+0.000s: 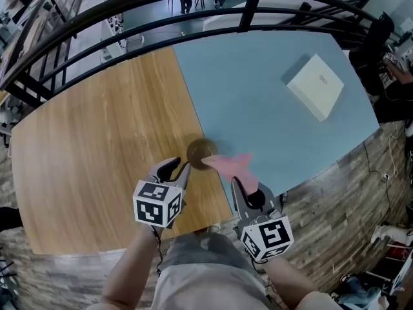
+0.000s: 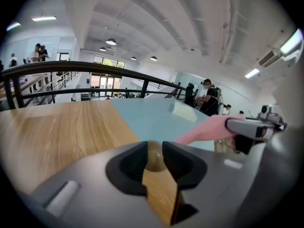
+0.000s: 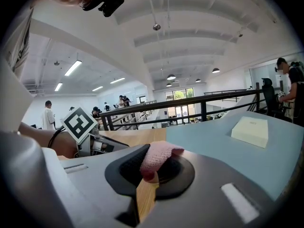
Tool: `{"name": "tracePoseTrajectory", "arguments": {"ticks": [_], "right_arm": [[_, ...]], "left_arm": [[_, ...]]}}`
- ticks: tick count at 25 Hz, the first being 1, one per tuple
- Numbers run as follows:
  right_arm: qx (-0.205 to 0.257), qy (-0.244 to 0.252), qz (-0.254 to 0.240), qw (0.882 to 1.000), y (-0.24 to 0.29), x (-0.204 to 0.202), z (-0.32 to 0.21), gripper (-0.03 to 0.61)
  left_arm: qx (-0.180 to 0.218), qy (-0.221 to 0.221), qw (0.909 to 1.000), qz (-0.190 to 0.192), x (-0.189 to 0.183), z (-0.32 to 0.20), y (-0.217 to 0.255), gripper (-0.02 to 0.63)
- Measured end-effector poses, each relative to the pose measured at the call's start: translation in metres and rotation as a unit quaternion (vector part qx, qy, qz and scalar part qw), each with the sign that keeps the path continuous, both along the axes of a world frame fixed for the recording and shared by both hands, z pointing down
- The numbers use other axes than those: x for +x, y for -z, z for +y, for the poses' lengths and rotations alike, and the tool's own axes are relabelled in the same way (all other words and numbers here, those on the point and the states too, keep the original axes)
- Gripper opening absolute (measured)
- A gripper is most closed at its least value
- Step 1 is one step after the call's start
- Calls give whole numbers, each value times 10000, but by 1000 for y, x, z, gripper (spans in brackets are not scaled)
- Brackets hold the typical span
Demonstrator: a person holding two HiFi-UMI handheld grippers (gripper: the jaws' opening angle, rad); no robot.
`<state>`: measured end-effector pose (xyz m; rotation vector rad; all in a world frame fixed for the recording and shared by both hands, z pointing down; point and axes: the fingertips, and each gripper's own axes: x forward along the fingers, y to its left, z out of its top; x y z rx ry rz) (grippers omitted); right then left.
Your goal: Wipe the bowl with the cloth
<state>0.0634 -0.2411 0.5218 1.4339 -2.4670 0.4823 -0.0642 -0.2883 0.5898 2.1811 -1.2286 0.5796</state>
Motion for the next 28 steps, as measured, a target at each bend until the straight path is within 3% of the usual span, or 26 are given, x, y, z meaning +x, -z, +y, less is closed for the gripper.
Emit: {"name": "tracePoseTrajectory", "arguments": {"ticks": [14,20,28], "right_arm": [[-277,-181,-40,9994,-73,6,-15,20],[-432,-181,0,9989,-95,7,-15,20],[-503,-42,-27,9987,-111,-23,-16,20]], "left_arm": [[-642,45,9979,-14,-3,-35,-110,101],[-853,21,9962,147,0,-39,-135,100],[-1067,23,9940,216,-7,-35,-158,100]]}}
